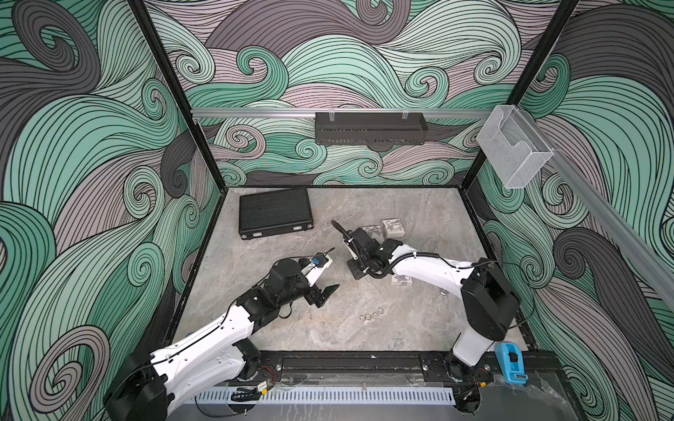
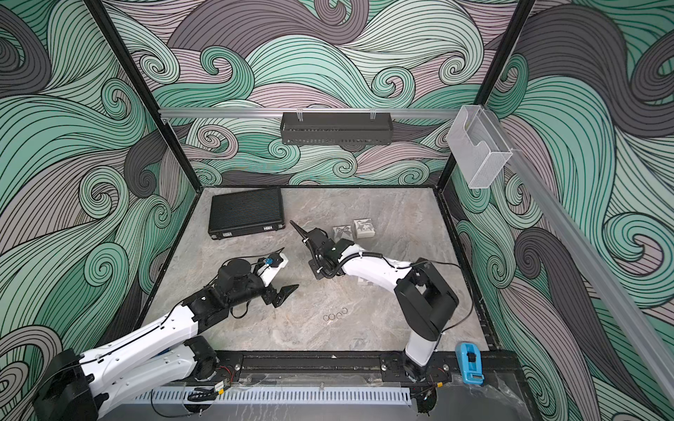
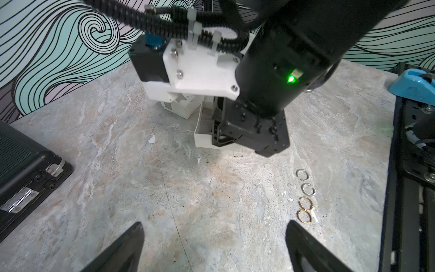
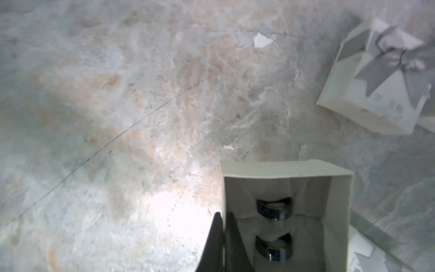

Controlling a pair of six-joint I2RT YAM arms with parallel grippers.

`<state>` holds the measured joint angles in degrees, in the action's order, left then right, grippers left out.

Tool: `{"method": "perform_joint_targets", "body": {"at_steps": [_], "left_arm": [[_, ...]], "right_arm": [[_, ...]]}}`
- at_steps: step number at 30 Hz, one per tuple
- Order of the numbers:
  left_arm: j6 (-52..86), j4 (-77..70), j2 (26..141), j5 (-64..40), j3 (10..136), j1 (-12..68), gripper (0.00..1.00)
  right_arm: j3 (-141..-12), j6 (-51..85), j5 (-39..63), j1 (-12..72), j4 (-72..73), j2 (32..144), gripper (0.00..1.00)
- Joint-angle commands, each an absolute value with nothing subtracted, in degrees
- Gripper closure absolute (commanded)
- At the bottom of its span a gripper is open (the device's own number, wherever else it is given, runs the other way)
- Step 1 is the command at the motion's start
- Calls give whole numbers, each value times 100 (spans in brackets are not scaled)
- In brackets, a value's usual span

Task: Take the rings out of the lift-off lid box
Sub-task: Place the jewelry box at the center of the board.

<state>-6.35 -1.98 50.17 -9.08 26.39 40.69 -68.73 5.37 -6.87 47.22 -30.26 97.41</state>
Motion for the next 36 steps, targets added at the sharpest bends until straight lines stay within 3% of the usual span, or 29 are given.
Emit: {"method": "perform_joint_targets", "body": {"at_steps": [1, 3, 6, 11, 27, 36], "left_arm": [[-452, 84, 4708, -924, 2480, 4104, 6], [-406, 45, 4576, -881, 2356, 4104, 6], [-387, 77, 4424, -814, 2281, 4104, 6], [-387, 37, 4392, -723, 2259, 4104, 5], [-316, -215, 4609, -475, 2197, 4104, 5], [-360, -264, 4720, -466, 2215, 4104, 5]], "right_arm": [[-6592, -1736, 307, 4668, -3206, 9300, 100], [-6235, -2753, 960, 4649, -3000, 8971, 100], [-5257, -4208, 1151, 4637, -2112, 8336, 100], [-5433, -4617, 1388, 4351, -2643, 8455, 100], [-5298, -5175, 1507, 4246, -2153, 9227, 100], [-5317, -5110, 1315, 4245, -2191, 9338, 78]]}}
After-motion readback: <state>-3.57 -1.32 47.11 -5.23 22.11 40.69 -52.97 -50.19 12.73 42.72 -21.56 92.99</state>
